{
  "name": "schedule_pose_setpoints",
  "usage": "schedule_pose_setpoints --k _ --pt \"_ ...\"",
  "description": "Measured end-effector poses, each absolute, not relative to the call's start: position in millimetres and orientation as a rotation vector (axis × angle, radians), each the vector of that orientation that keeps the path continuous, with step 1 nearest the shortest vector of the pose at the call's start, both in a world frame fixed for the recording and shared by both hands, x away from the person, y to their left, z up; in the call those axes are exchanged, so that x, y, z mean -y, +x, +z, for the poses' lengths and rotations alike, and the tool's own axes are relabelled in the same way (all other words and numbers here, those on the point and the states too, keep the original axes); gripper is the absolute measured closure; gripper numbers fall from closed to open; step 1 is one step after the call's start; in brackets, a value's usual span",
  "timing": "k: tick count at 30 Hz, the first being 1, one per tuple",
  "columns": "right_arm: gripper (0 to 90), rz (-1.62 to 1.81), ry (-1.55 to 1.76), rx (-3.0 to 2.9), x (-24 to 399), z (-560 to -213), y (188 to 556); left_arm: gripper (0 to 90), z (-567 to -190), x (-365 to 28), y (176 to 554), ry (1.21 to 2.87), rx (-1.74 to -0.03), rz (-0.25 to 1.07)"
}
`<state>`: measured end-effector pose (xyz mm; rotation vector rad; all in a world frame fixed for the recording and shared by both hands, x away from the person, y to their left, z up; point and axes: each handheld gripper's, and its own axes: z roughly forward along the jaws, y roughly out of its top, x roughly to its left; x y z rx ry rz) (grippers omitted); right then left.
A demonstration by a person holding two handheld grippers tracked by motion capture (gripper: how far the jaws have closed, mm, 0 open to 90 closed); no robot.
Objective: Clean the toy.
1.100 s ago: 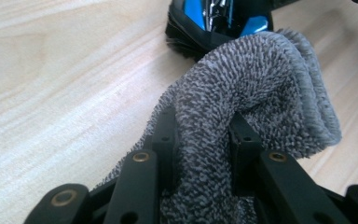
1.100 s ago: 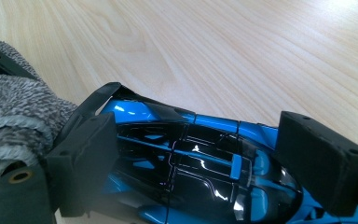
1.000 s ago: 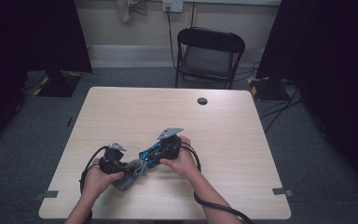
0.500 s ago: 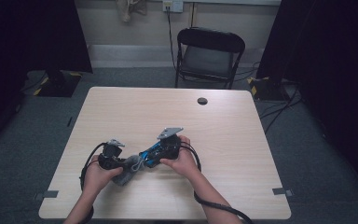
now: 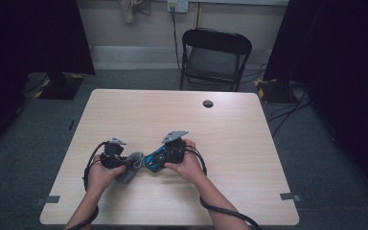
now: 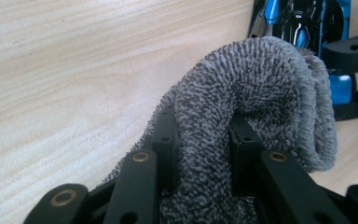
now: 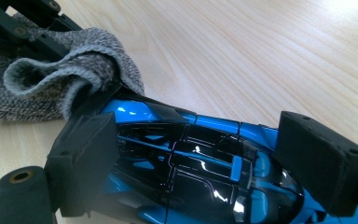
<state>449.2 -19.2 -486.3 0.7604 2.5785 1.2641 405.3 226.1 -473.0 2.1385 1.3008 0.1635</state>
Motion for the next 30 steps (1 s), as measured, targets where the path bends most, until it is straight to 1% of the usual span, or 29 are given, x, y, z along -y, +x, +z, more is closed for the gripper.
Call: schedule_pose_setpoints --k 8,11,17,21,25,30 --pt "13.1 1.268 0.76 -2.577 19 -487 449 69.3 -475 -226 410 2.098 -1.336 0.226" --pt "13.1 1.27 0.76 -2.577 19 -487 449 69.4 -473 -227 411 2.104 -1.354 0.282" --pt "13.1 1.277 0.758 -2.579 20 -487 450 69.5 -462 -239 403 2.063 -1.348 0.253" --pt "13.1 1.28 0.757 -2.579 20 -487 450 69.4 -451 -246 393 2.066 -1.31 0.225" --pt "13.1 1.283 0.76 -2.574 20 -488 449 69.3 -444 -242 381 2.09 -1.248 0.208" --pt "13.1 1.28 0.763 -2.576 19 -487 449 69.2 -446 -226 365 2.125 -1.167 0.139"
